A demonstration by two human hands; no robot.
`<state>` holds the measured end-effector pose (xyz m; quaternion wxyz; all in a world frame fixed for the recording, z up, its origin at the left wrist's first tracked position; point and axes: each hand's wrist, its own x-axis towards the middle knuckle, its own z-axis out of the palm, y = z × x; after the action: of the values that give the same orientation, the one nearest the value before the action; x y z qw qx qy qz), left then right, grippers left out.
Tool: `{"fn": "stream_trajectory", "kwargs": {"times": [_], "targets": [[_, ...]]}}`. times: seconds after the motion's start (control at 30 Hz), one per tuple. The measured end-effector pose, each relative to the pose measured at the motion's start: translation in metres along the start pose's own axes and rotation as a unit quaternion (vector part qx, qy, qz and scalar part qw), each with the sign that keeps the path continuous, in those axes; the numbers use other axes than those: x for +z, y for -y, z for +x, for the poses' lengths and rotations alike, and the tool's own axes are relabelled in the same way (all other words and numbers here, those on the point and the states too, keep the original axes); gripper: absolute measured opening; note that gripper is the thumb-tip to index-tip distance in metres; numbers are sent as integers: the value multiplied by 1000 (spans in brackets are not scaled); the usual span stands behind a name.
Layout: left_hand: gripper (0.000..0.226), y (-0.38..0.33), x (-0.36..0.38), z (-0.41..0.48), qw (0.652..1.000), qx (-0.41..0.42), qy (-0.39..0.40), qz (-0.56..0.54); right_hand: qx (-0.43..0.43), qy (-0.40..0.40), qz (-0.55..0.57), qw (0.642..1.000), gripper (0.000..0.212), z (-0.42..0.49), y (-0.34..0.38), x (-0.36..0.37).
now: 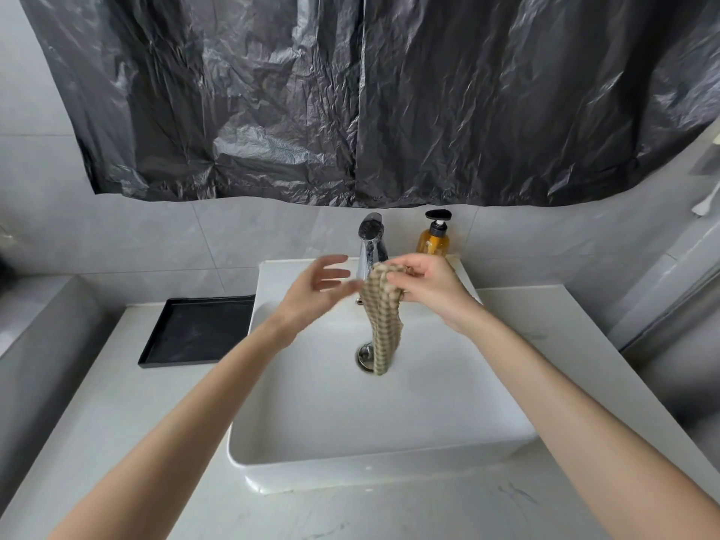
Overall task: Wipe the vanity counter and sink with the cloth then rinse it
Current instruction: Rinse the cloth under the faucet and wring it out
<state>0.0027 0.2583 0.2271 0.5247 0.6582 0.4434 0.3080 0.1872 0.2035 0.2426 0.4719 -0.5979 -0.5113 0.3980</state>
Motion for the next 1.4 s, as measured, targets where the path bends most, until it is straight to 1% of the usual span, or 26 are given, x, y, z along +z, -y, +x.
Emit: {"fn": "stream_trajectory", "kwargs": {"times": [0.03,0.07,0.1,0.13,0.2,0.3,0.33,0.4,0.47,0.53,0.6,0.63,0.7,0.77,0.8,0.87,0.9,1.0,1.07,1.13,1.17,1.23,1.27,1.3,1.37,1.4], "targets": [[69,9,3,1,999,-8,40,17,2,9,17,1000,23,1,6,-1],[86,17,9,-1,995,-16,86,44,5,21,39,999,21,2,12,-2],[92,24,16,-1,990,-13,123,70,7,34,65,997,19,3,18,-3],[87,29,25,-1,987,2,139,83,11,45,95,994,18,4,24,-4],[58,35,38,1,990,22,124,55,16,52,150,987,22,3,35,-9],[15,35,36,7,996,7,85,3,25,-7,191,981,23,3,35,-24],[10,34,33,9,997,7,77,4,32,-42,177,983,21,3,28,-29],[15,32,26,10,998,9,53,20,62,-105,109,987,16,3,7,-36],[16,27,21,11,1000,0,26,6,111,-114,22,987,17,-1,-19,-36],[13,23,19,11,998,-24,20,-57,148,-64,-81,984,34,-9,-37,-31],[12,18,20,10,991,-43,36,-121,149,26,-167,974,59,-14,-45,-19],[12,16,21,8,988,-49,47,-138,138,64,-192,970,67,-16,-46,-10],[13,12,25,8,985,-56,63,-148,92,91,-200,971,74,-17,-48,9],[16,7,28,8,980,-62,77,-175,62,70,-141,986,85,-17,-50,28],[16,4,28,9,975,-66,83,-198,58,46,-101,992,85,-17,-53,37],[17,-1,26,10,966,-74,83,-234,61,-4,-28,998,62,-19,-56,48],[19,-3,24,12,965,-76,73,-239,64,-13,12,998,52,-20,-58,51],[29,-1,12,18,981,-52,8,-186,93,10,90,991,30,-19,-56,48],[33,7,2,18,992,-23,7,-127,144,30,124,981,19,-17,-51,40],[31,19,-2,12,997,40,46,-36,192,75,174,963,16,-11,-51,29],[33,26,-2,10,993,99,53,46,211,106,200,951,15,-8,-51,23],[38,42,-1,7,956,216,75,187,246,184,232,923,14,-3,-51,13],[40,47,2,5,941,247,95,212,259,226,232,910,14,0,-52,10],[40,49,5,4,936,257,114,213,267,267,219,900,15,2,-53,9],[38,53,14,3,945,243,134,175,262,328,169,892,16,6,-50,10],[34,53,18,3,953,226,133,149,255,343,134,894,15,6,-47,12]]}}
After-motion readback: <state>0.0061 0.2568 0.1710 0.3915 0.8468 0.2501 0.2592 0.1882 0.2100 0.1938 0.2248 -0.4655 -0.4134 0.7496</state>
